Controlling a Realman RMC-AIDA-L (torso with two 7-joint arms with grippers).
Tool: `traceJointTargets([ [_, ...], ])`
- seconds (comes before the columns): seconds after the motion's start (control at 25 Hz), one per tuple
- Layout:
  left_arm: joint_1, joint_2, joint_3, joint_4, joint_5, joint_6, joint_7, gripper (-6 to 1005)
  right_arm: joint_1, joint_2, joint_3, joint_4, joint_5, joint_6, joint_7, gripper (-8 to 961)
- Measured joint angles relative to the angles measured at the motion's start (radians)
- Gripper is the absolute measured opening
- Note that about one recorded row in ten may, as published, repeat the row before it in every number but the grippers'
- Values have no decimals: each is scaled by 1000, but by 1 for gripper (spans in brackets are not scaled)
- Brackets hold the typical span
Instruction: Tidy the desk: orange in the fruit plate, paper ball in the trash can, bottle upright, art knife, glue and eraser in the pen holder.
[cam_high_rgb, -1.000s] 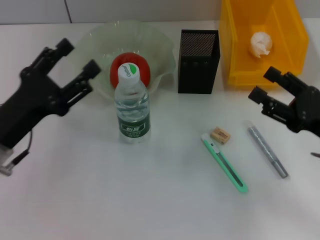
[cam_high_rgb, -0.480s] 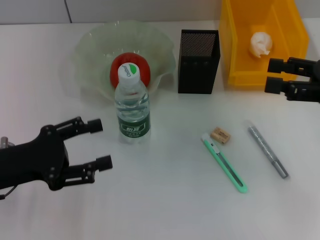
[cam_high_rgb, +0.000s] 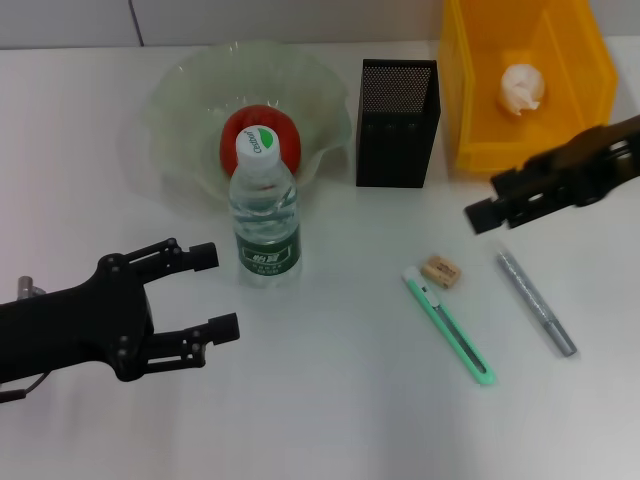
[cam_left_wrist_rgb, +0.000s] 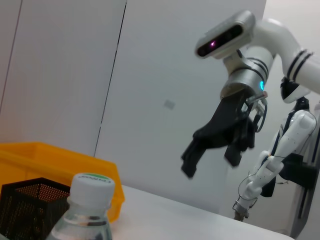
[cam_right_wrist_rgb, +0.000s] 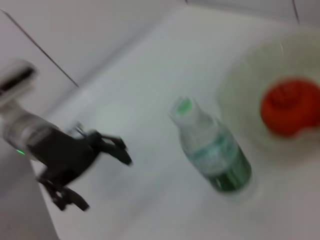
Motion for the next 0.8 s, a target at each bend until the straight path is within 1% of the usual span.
traceJointTargets([
  [0.04, -1, -1, 0, 0, 0, -3, 0, 846, 0, 0, 0, 0, 0, 0, 0, 845],
  [0.12, -3, -3, -2, 0, 1, -11, 0, 846, 44, 7, -41, 18, -74, 5, 69, 845],
  [0.16, -4, -4, -2, 0, 1, -15, 0, 846, 67, 14, -59, 29, -114, 5, 92, 845],
  [0.2, -4, -4, -2, 0, 1, -15, 0, 846, 104, 34, -80, 44, -192, 10, 117, 845],
  [0.24, -8, -5, -3, 0, 1, -24, -1, 846, 104, 34, -80, 44, -192, 10, 117, 845],
  [0.32, -15, -7, 1, 0, 2, -38, -5, 846, 138, 55, -104, 55, -274, 24, 145, 845],
  [0.36, -20, -8, 3, 0, 4, -43, -8, 846, 152, 60, -123, 64, -308, 37, 163, 845],
  [0.56, -31, -12, -3, 0, 13, -47, -9, 846, 188, 62, -281, 144, -353, 128, 259, 845],
  [0.8, -38, -14, -3, 1, 15, -48, -6, 846, 198, 64, -409, 211, -358, 193, 328, 844],
])
